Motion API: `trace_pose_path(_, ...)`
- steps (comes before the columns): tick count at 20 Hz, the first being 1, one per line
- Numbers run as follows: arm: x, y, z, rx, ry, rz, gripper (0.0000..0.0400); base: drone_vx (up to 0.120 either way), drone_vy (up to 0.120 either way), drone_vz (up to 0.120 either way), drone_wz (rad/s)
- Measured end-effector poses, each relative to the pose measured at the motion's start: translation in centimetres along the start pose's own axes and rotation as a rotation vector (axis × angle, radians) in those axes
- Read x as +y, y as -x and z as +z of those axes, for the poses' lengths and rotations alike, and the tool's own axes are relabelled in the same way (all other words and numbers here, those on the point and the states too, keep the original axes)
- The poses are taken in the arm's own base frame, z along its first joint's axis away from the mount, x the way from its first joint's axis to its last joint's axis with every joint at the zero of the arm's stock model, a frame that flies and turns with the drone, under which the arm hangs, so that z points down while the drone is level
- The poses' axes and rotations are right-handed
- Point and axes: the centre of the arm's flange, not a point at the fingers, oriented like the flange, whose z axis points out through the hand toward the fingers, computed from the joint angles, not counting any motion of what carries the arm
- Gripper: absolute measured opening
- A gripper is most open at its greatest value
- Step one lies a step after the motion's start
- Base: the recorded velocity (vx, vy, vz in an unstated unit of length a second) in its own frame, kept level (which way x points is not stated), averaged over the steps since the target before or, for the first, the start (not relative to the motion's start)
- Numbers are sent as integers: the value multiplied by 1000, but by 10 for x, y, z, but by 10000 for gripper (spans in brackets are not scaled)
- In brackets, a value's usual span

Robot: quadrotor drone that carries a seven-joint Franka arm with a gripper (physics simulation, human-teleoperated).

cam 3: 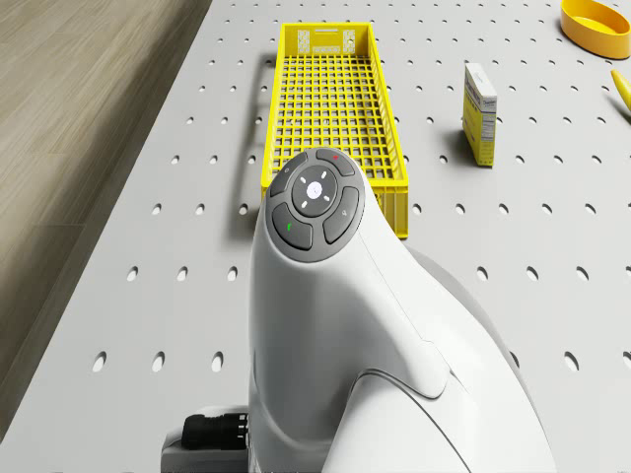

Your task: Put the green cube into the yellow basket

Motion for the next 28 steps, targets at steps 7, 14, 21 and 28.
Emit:
trace_pose_path(7,0,0,-1,0,0,-1,251,120,0,29,0)
trace_pose_path(14,0,0,-1,0,0,-2,251,120,0,17,0)
trace_pose_path(21,0,0,-1,0,0,-3,251,120,0,0,0)
trace_pose_path(28,0,0,-1,0,0,-3,251,120,0,0,0)
